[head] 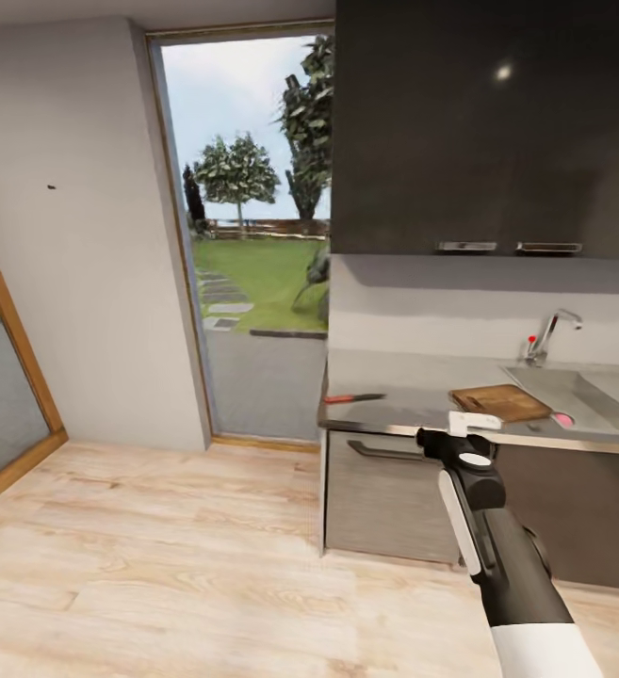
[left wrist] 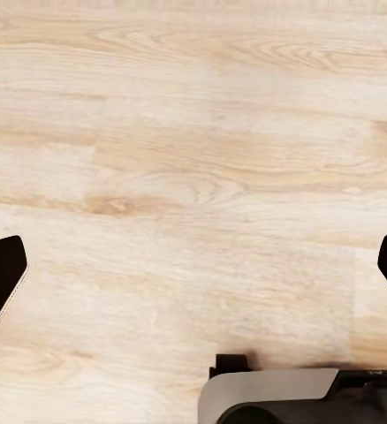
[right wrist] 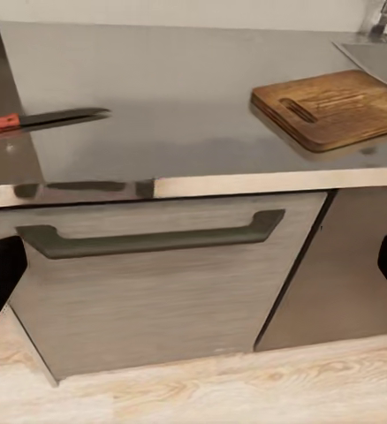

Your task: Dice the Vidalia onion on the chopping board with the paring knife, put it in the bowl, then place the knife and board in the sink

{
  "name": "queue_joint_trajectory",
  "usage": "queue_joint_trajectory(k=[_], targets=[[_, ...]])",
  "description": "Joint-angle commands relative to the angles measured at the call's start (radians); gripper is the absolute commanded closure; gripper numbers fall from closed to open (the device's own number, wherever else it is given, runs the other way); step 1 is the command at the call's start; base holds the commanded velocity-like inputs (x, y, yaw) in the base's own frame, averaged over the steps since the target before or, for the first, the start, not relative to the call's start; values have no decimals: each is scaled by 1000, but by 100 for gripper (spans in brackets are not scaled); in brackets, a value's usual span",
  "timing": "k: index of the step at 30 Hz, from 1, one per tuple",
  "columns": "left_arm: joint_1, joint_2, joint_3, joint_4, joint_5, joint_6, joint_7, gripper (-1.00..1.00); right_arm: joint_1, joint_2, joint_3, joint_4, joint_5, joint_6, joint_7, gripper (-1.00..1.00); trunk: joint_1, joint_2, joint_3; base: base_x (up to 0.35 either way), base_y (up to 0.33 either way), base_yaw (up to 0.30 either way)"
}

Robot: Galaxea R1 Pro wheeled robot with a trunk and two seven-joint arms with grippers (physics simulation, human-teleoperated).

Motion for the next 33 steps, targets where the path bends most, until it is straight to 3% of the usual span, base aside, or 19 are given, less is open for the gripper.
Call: queue_joint_trajectory(k=[1, 26, 33], targets=[[0, 0, 0, 0, 2, -2, -1, -100, 0, 1, 0, -1, -1, 5, -4, -100, 1, -1, 0, 235, 193, -10], [0, -2, 0, 9, 2, -4, -3, -100, 0, 2, -3, 2, -1, 4, -1, -100, 1, -1, 26, 235, 198, -180], [0, -2, 0, 10, 2, -3, -3, -100, 0, 6, -5, 53, -1, 6, -2, -100, 1, -1, 33, 235, 201, -218]])
